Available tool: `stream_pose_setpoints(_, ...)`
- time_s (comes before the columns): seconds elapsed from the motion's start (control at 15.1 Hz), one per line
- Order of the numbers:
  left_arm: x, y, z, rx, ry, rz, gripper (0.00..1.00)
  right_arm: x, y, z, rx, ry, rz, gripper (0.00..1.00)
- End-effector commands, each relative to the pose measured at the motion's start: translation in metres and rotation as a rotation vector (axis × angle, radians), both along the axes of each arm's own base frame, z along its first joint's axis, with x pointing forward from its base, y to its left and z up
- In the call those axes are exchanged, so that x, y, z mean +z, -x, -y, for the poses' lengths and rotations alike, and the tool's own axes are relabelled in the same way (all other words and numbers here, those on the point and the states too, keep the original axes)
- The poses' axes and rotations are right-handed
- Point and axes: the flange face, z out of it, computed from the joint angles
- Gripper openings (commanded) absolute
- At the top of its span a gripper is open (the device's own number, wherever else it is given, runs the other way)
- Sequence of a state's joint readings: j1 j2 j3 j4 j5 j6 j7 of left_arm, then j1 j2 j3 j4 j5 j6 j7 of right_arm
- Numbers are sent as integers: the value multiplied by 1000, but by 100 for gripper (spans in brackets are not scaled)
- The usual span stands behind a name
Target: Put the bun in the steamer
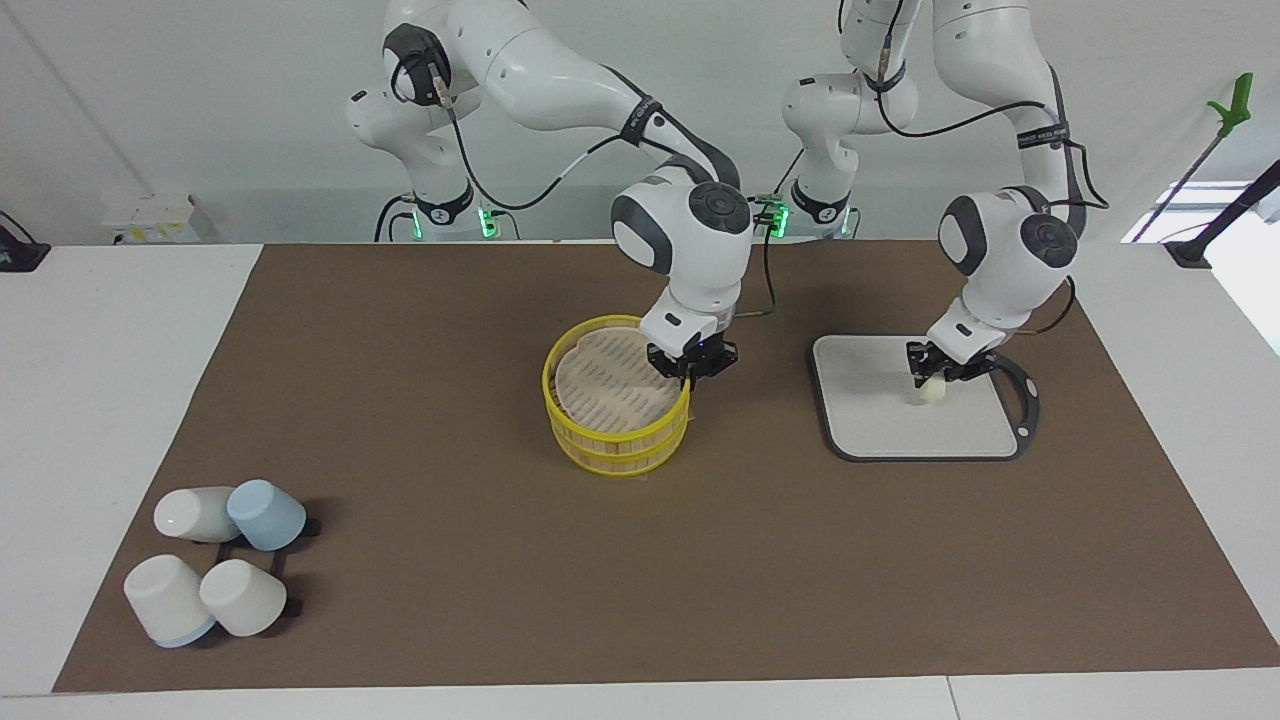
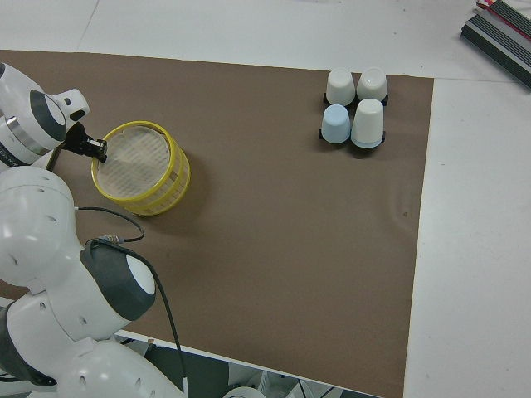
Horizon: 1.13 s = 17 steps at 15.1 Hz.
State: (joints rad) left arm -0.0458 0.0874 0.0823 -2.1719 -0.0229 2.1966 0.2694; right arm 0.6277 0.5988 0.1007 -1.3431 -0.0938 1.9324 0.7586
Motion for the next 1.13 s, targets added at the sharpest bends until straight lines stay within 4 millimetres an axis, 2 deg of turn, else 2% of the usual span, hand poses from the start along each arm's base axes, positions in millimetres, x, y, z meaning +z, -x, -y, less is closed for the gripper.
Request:
stream_pose_setpoints(0.0,56,-25,20,74,29,-39,30,5,0,7,-7,-7,9,0)
stream_pose_setpoints(0.13,94,-31,41,131,27,-58,31,20,-8,17,-2,-14,22,0)
stream_pose_setpoints(0.2,111,-31,53,152,24,-61,32,38,-16,33,5,-15,27,0)
stream_pose_setpoints(0.27,126,-32,64,173,20,-66,32,58,-23,52,15,-7,23,0)
stream_pose_setpoints(0.33,141,-33,73,192,18,-64,32,80,-32,80,25,-2,10,0)
stream_pose_setpoints(0.4,149,-32,85,204,14,-65,32,104,-34,102,51,-24,-8,0)
stream_pose_setpoints(0.53,155,-32,122,277,11,-41,32,144,-36,158,124,-53,-73,0)
stream_pose_setpoints(0.66,160,-27,187,366,47,10,32,173,-31,215,215,-22,-148,0)
stream_pose_setpoints(0.8,155,-13,261,436,69,48,32,187,-28,283,275,-12,-230,0)
stream_pose_setpoints(0.86,137,-6,305,460,78,56,32,185,-30,311,309,-12,-268,0)
stream_pose_setpoints(0.93,133,-3,337,467,98,79,32,181,-32,331,334,-5,-297,0)
stream_pose_setpoints(0.99,119,-3,369,454,119,100,32,175,-31,352,360,27,-316,0)
stream_pose_setpoints(1.06,105,7,397,422,142,116,32,169,-28,363,390,44,-332,0)
